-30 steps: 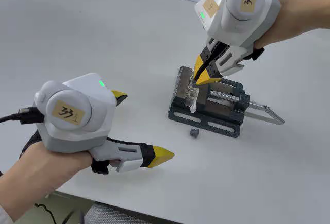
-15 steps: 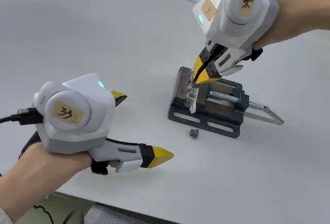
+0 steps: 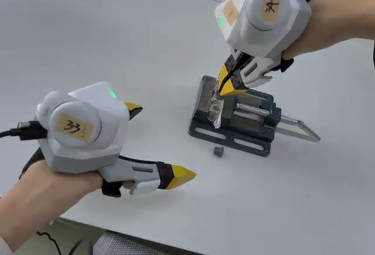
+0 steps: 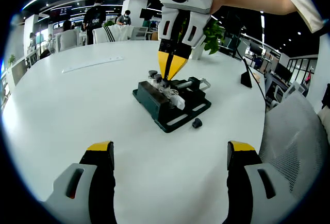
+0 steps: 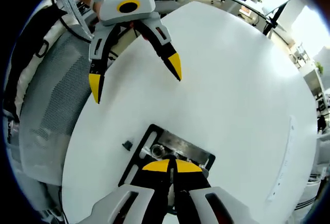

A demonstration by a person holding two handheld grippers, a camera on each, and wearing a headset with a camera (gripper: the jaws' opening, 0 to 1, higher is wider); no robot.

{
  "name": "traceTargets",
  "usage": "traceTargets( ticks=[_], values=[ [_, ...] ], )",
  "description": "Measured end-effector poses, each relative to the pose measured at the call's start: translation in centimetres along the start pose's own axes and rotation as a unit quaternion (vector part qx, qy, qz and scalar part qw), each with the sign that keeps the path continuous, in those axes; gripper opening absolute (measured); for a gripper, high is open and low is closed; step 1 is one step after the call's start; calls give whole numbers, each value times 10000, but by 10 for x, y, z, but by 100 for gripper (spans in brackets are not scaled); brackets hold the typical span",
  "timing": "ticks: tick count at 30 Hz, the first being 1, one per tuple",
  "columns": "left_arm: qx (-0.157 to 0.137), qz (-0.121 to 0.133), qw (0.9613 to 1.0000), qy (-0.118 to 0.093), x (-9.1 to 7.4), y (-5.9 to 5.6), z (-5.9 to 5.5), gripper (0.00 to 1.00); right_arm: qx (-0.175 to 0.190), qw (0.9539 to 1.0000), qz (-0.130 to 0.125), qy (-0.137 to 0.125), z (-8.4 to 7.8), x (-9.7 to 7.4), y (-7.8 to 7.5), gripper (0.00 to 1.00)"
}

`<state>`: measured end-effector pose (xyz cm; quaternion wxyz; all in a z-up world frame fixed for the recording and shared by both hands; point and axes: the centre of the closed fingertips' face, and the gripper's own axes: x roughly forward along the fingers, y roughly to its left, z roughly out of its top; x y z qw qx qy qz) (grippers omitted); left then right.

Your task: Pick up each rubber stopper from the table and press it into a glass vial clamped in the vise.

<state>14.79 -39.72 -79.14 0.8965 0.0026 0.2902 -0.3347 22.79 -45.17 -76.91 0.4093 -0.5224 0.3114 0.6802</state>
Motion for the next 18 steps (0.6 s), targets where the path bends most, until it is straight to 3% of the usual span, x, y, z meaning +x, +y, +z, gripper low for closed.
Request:
traceTargets(
  ticks=[7,18],
  values=[
    [-20,-17,10000,-11,2,-1,1,90,-8,10000,-39,42,0,2,-2,0],
    [-65,-25,10000,-34,3,0,0,90,143,9997,100,154,-2,2,2,0]
  ],
)
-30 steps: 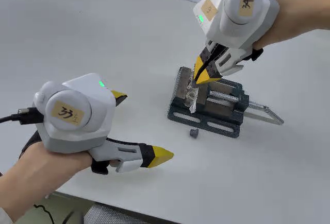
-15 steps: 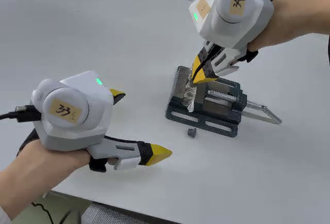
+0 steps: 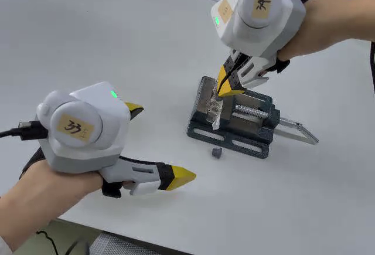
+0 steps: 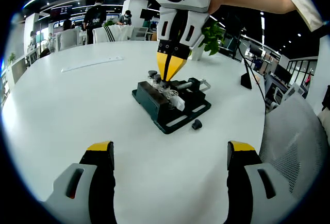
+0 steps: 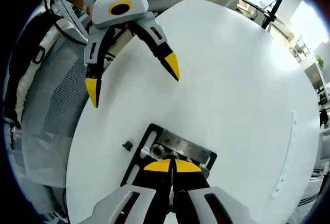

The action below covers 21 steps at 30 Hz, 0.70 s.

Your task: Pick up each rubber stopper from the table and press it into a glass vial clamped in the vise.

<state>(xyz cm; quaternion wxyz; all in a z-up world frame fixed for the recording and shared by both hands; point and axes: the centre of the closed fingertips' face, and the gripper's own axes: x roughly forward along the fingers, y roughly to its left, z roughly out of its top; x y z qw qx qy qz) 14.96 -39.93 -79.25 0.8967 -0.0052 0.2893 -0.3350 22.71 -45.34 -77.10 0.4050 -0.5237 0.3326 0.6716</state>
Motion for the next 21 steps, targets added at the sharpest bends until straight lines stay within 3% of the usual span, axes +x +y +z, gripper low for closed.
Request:
traceTargets(
  ticks=[11,21],
  values=[
    [-31,20,10000,7,0,3,-3,89,145,9999,20,-48,-1,1,-1,0],
    [-37,34,10000,10,1,2,-2,89,191,9997,23,137,-1,3,-1,0]
  ],
)
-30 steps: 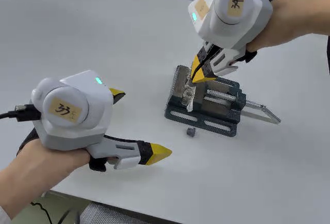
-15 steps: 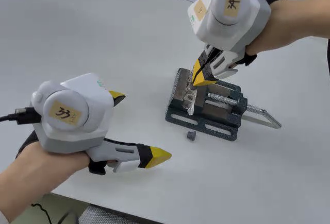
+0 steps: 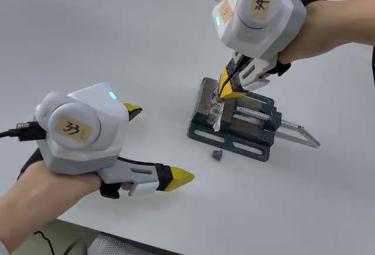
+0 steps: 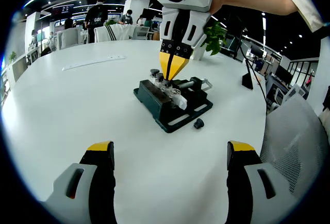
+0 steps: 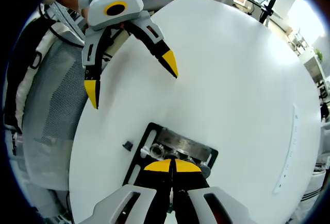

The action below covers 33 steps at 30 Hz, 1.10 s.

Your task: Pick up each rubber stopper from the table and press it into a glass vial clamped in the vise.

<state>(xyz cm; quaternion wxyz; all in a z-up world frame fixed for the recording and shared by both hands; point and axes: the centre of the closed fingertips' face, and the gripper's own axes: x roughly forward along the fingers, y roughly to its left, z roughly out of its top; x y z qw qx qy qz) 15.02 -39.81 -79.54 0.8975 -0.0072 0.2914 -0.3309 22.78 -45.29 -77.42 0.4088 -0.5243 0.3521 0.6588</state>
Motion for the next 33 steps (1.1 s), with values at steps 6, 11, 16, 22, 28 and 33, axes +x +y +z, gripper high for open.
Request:
traceTargets(
  ticks=[6,11,16,22,28,33],
  values=[
    [-14,-1,10000,-15,1,1,0,89,-72,9996,-82,271,1,1,2,0],
    [-17,-10,10000,-20,1,-1,1,89,160,9995,-148,246,0,0,1,0],
    [5,-12,10000,-29,3,0,1,89,212,9992,-170,301,1,0,2,0],
    [-6,-7,10000,-55,3,-1,4,89,64,9979,-239,602,1,2,0,0],
    [2,-4,10000,-86,2,-1,6,89,104,9974,-299,644,1,0,0,0],
    [45,26,9999,-98,-1,3,6,89,357,9982,-287,379,0,-2,0,0]
  ],
)
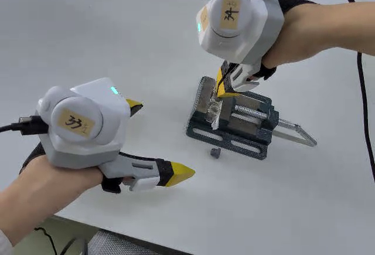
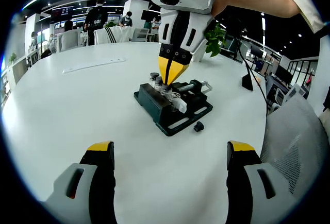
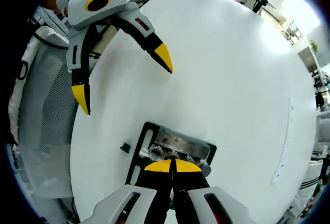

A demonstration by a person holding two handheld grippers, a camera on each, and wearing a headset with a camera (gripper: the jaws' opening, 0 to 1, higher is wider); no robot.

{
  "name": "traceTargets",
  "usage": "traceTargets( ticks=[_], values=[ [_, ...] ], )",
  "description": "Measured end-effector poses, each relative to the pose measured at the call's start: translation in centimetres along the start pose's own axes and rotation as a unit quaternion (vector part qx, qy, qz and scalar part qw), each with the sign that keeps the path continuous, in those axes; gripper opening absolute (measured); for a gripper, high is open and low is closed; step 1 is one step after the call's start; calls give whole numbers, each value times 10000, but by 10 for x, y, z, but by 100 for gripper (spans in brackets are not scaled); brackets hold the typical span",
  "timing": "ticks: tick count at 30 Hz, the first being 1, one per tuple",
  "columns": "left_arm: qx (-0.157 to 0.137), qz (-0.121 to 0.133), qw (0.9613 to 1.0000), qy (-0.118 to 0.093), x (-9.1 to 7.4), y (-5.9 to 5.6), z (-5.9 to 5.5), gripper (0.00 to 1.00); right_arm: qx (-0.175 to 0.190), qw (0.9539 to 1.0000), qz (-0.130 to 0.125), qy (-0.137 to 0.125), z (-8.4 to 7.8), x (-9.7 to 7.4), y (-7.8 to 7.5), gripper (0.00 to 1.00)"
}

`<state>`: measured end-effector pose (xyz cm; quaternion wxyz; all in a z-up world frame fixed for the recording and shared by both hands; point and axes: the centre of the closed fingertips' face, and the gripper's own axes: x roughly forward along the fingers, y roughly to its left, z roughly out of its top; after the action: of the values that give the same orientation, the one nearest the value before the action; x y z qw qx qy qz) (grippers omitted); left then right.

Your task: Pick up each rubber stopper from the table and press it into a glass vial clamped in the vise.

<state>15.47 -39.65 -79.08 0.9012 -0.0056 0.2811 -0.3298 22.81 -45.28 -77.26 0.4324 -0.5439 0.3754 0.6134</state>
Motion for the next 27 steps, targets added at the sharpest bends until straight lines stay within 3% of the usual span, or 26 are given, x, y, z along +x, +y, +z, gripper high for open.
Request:
traceTargets(
  ticks=[1,10,21,27],
  values=[
    [-19,-8,10000,19,0,0,0,89,218,9997,63,-80,0,1,-1,0],
    [94,26,10000,15,-2,2,8,89,413,9987,171,-260,-1,0,-1,0],
    [137,34,9999,38,-4,1,7,89,200,9992,59,-339,1,-2,3,0],
    [142,45,9999,14,-6,2,10,89,302,9984,34,-477,1,-3,1,0]
  ],
)
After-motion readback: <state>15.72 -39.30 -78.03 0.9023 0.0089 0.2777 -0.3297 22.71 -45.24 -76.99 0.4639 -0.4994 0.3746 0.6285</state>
